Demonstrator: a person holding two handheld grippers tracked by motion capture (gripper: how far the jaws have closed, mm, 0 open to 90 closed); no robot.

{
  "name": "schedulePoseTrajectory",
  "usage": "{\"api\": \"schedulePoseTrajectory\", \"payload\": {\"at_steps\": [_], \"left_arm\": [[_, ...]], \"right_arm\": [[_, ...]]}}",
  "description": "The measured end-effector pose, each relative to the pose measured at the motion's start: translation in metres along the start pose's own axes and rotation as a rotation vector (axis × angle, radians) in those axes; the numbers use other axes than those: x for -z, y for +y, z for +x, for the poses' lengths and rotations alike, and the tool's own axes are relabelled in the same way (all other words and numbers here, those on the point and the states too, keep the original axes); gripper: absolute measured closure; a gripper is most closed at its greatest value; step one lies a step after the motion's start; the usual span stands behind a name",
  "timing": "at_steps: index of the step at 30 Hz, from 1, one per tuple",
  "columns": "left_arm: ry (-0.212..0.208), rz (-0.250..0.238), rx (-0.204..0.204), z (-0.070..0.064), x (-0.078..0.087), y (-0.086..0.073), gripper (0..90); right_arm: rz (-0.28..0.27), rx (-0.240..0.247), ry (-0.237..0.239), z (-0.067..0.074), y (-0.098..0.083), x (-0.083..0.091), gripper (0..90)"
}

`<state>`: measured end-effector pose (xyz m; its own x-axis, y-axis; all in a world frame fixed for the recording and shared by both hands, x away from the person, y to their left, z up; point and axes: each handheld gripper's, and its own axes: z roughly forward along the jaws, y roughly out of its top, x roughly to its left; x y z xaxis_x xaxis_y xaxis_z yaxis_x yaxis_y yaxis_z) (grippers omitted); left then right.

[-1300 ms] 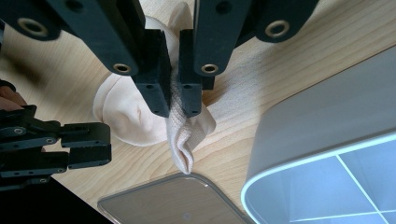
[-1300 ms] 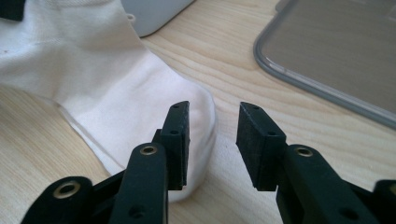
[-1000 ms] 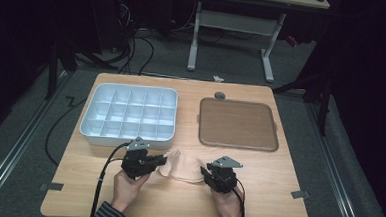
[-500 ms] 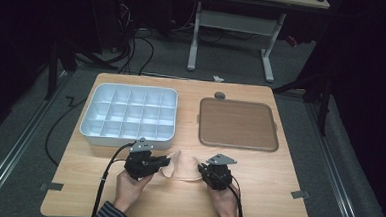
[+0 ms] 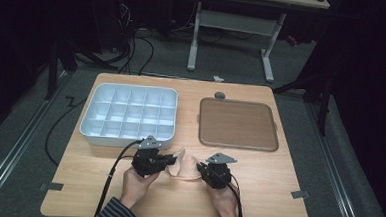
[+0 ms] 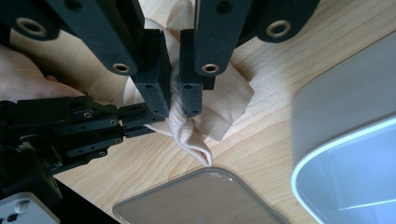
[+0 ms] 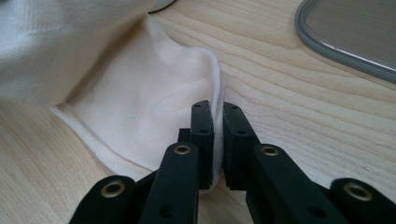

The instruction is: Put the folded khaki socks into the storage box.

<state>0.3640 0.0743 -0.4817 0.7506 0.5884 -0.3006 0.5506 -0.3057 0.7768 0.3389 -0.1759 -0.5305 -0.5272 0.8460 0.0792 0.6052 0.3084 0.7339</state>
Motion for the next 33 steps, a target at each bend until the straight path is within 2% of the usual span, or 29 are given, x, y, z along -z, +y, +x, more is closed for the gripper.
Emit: {"api": "schedulePoseTrajectory", "payload": {"at_steps": [14,27,33], "left_arm": [[-0.013,0.036,-0.032,-0.006,-0.014,0.011,83.6],[-0.015,0.070,-0.035,-0.008,-0.029,0.009,83.3],[-0.016,0.086,-0.052,-0.012,-0.035,0.008,83.6]], "right_arm": [[0.000,0.008,0.005,-0.001,0.000,0.000,84.4],[0.000,0.010,0.008,-0.001,0.000,0.000,84.4],[-0.001,0.010,0.010,-0.001,0.000,0.000,84.4]]}}
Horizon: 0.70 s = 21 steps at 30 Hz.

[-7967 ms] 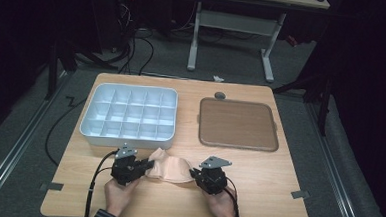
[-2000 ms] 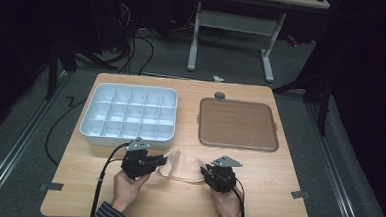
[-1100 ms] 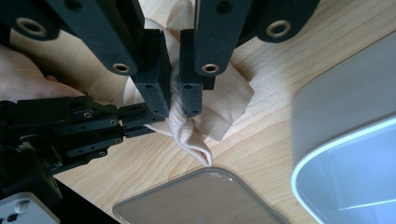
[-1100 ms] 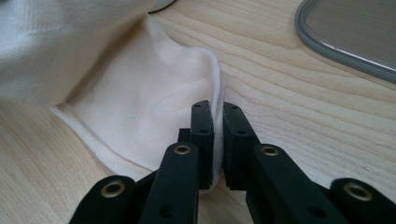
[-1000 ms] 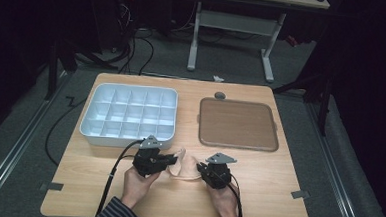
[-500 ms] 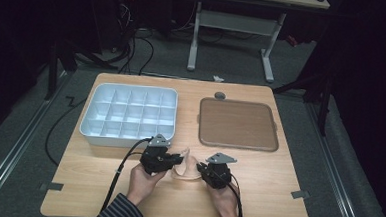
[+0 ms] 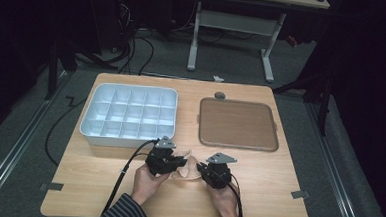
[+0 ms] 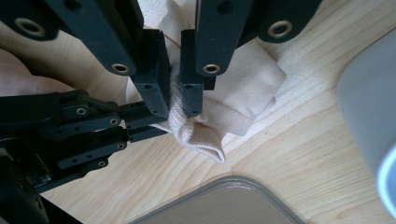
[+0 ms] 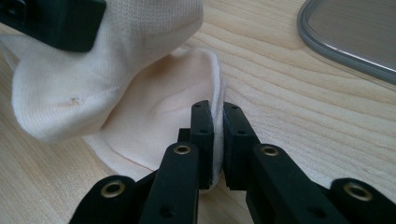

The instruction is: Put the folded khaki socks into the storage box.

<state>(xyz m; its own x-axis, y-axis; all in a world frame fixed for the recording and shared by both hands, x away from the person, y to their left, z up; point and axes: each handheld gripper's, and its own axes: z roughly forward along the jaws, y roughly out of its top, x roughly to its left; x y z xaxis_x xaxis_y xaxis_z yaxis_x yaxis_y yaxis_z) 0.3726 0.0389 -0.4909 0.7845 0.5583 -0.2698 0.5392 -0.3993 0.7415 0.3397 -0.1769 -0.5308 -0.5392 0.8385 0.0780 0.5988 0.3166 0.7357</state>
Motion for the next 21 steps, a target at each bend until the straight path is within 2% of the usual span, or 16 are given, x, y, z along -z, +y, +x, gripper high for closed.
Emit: {"api": "schedulePoseTrajectory", "payload": {"at_steps": [21], "left_arm": [[-0.013,0.010,-0.003,-0.0009,-0.0108,-0.0022,84.0]], "right_arm": [[0.000,0.003,0.004,0.0013,0.0003,-0.0008,84.3]]}}
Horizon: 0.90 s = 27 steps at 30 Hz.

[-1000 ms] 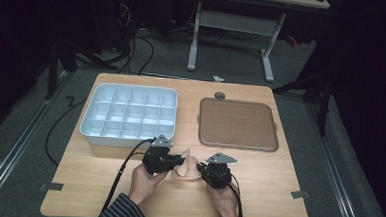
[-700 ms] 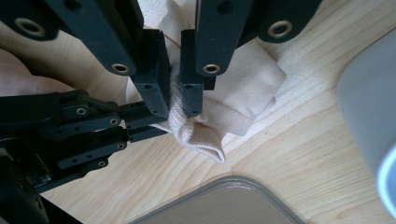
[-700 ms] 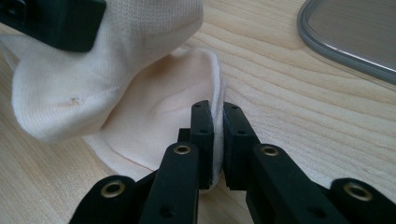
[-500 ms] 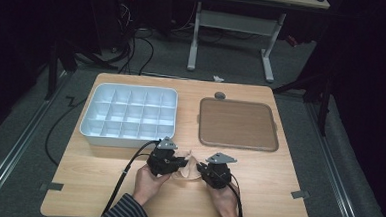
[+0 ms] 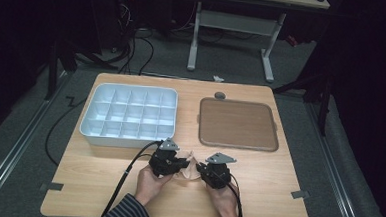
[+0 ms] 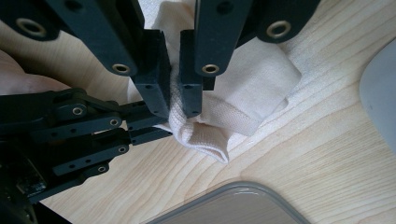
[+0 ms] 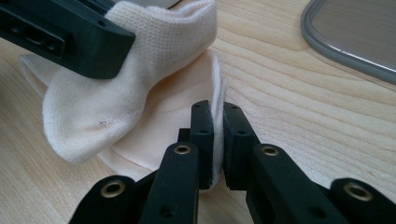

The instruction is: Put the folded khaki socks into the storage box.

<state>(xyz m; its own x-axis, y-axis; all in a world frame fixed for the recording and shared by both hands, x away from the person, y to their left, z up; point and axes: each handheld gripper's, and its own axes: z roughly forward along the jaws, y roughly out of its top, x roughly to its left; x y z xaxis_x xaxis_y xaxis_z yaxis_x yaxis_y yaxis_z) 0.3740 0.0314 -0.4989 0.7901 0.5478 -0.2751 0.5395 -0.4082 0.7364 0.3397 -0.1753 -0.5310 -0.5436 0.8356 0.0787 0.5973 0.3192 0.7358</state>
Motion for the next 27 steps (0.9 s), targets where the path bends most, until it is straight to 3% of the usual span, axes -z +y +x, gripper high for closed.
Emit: {"api": "schedulePoseTrajectory", "payload": {"at_steps": [12,21,27], "left_arm": [[-0.002,0.024,0.002,0.002,-0.009,-0.002,83.7],[-0.013,0.004,-0.006,0.002,-0.005,-0.004,69.8],[-0.031,-0.027,0.007,0.003,0.002,-0.006,63.5]], "right_arm": [[0.006,0.007,-0.001,0.001,0.001,0.000,84.0],[0.017,0.004,0.004,0.001,0.004,0.000,79.2],[-0.014,-0.019,0.003,-0.001,0.007,0.010,76.5]]}}
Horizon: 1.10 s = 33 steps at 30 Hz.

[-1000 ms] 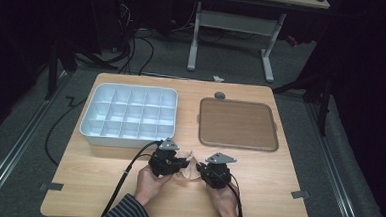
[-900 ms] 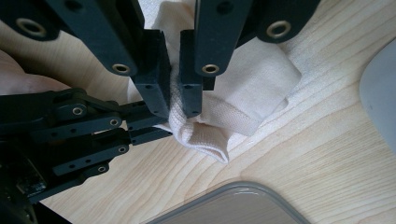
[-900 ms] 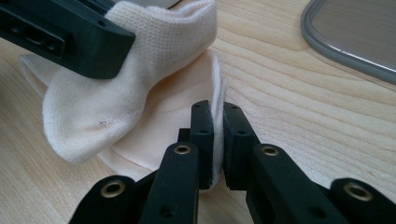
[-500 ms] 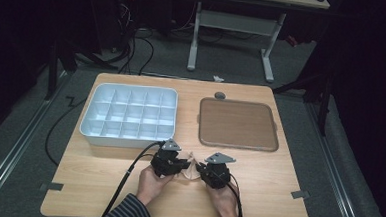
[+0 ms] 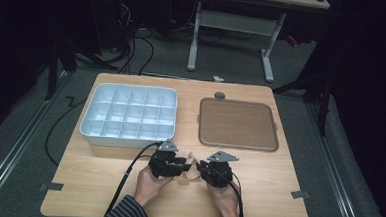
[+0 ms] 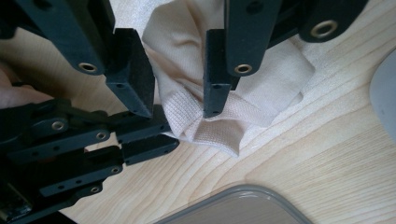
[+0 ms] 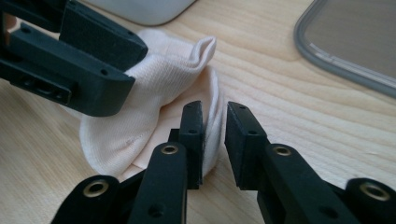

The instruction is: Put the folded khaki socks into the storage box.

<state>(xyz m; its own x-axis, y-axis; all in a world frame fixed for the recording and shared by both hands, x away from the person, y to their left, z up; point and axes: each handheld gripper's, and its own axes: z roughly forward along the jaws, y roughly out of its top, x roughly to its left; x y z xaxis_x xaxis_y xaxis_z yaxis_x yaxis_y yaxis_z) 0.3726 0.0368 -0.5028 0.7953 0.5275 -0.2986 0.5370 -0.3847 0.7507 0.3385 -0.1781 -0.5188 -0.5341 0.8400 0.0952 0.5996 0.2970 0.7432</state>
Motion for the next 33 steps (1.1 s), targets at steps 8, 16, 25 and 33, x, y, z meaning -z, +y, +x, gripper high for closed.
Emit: {"api": "schedulePoseTrajectory", "payload": {"at_steps": [8,16,25,33], "left_arm": [[-0.005,-0.034,0.003,0.001,0.012,0.000,59.2],[0.037,-0.039,0.024,0.006,0.021,-0.005,57.6],[0.108,-0.014,0.069,0.018,0.025,-0.019,54.6],[0.136,0.010,0.091,0.023,0.021,-0.027,53.0]], "right_arm": [[-0.024,0.002,0.006,0.000,0.003,0.013,77.0],[-0.061,0.034,0.009,0.006,0.011,0.028,77.9],[-0.065,0.096,0.042,0.022,0.026,0.031,78.1],[-0.031,0.127,0.052,0.032,0.033,0.021,78.2]]}}
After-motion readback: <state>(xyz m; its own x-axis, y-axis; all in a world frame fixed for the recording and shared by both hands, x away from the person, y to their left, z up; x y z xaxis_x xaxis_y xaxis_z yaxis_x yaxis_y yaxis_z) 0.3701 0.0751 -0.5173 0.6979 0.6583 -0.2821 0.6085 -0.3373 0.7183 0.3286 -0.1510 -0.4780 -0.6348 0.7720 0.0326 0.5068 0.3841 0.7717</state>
